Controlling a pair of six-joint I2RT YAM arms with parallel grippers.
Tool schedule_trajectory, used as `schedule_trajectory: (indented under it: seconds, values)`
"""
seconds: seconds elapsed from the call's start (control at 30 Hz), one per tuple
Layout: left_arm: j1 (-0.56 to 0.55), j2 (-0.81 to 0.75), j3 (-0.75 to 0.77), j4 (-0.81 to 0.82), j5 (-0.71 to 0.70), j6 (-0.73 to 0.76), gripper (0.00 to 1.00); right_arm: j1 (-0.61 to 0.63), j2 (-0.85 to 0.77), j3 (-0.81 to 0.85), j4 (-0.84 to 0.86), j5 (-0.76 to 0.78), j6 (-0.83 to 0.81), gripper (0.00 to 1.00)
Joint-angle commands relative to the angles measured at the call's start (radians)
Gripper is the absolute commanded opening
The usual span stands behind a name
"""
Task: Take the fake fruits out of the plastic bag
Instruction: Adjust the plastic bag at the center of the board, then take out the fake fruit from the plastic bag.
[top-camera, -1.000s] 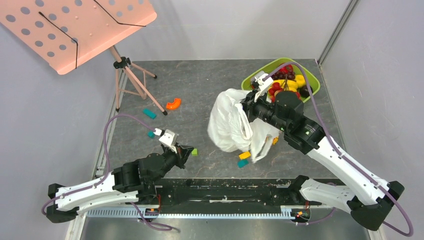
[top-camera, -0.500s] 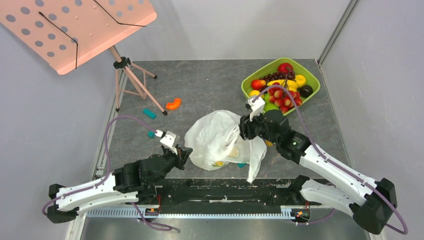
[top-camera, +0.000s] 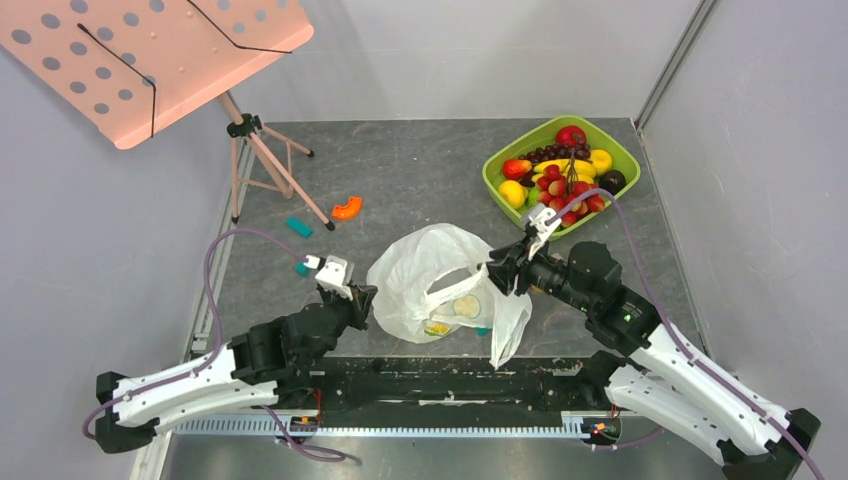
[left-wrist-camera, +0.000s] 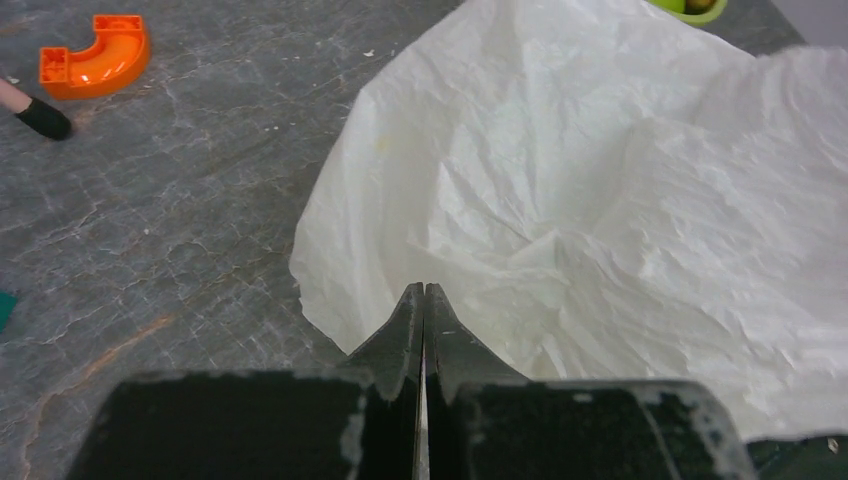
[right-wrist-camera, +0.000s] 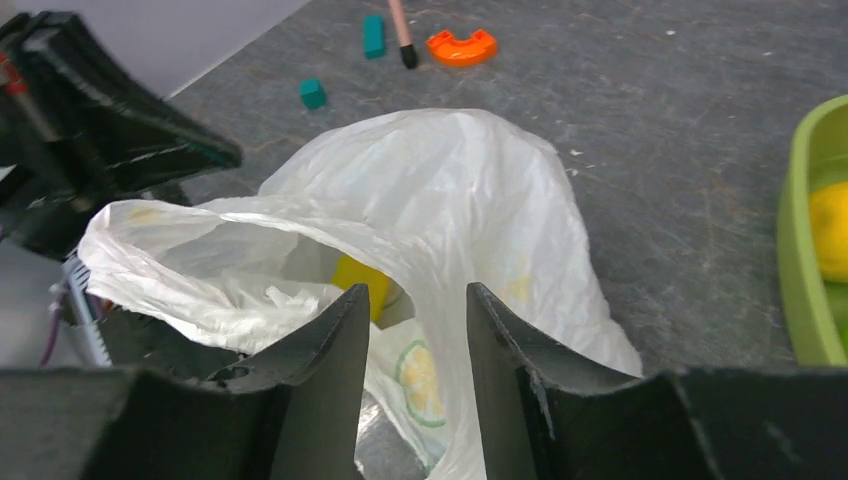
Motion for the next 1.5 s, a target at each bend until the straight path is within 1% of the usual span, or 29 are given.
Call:
schedule_trajectory:
  seconds: [0.0,0.13,0.23,0.33,0.37,0.43,0.53,0.7,0.83,0.9,1.07,1.3,1.37,1.47]
  values:
    - [0.106,0.112,0.069,0.092,0.057,0.014,0.02,0.004,-0.06,-0.071,-0.031,-0.144,0.028,0.39]
    - [0.329,0.196,0.081,0.183,0.293,0.024,0.02,0.005,-0.129,-0.169,0.024,-0.209,0.06,0.33]
    - [0.474,0.243,0.092,0.242,0.422,0.026,0.02,0.005,-0.127,-0.21,0.08,-0.261,0.087,0.32]
    - [0.53,0.318,0.109,0.297,0.501,0.025,0.02,0.006,-0.108,-0.261,0.16,-0.25,0.138,0.34]
    - [0.534,0.337,0.111,0.315,0.514,0.024,0.02,0.006,-0.094,-0.282,0.206,-0.239,0.157,0.35]
    - [0.537,0.383,0.109,0.356,0.536,0.018,0.02,0.006,-0.051,-0.316,0.29,-0.215,0.2,0.38]
    - [0.537,0.426,0.094,0.408,0.546,0.008,0.02,0.009,0.029,-0.337,0.404,-0.194,0.238,0.4]
    - [0.545,0.47,0.057,0.442,0.503,-0.007,0.02,0.02,0.211,-0.311,0.537,-0.173,0.261,0.41]
    - [0.564,0.482,0.017,0.448,0.412,-0.053,0.02,0.049,0.36,-0.244,0.569,-0.137,0.236,0.42]
    - [0.575,0.492,-0.003,0.463,0.397,-0.065,0.02,0.064,0.425,-0.211,0.585,-0.101,0.232,0.42]
    - [0.579,0.536,-0.041,0.498,0.445,-0.081,0.02,0.108,0.54,-0.159,0.616,-0.003,0.237,0.49]
    - [0.579,0.513,-0.128,0.52,0.498,-0.12,0.02,0.145,0.642,-0.092,0.655,0.103,0.25,0.57]
    - [0.579,0.502,-0.152,0.522,0.505,-0.13,0.02,0.154,0.671,-0.066,0.656,0.112,0.245,0.61]
    - [0.579,0.498,-0.184,0.54,0.525,-0.146,0.02,0.163,0.733,-0.019,0.644,0.077,0.219,0.65]
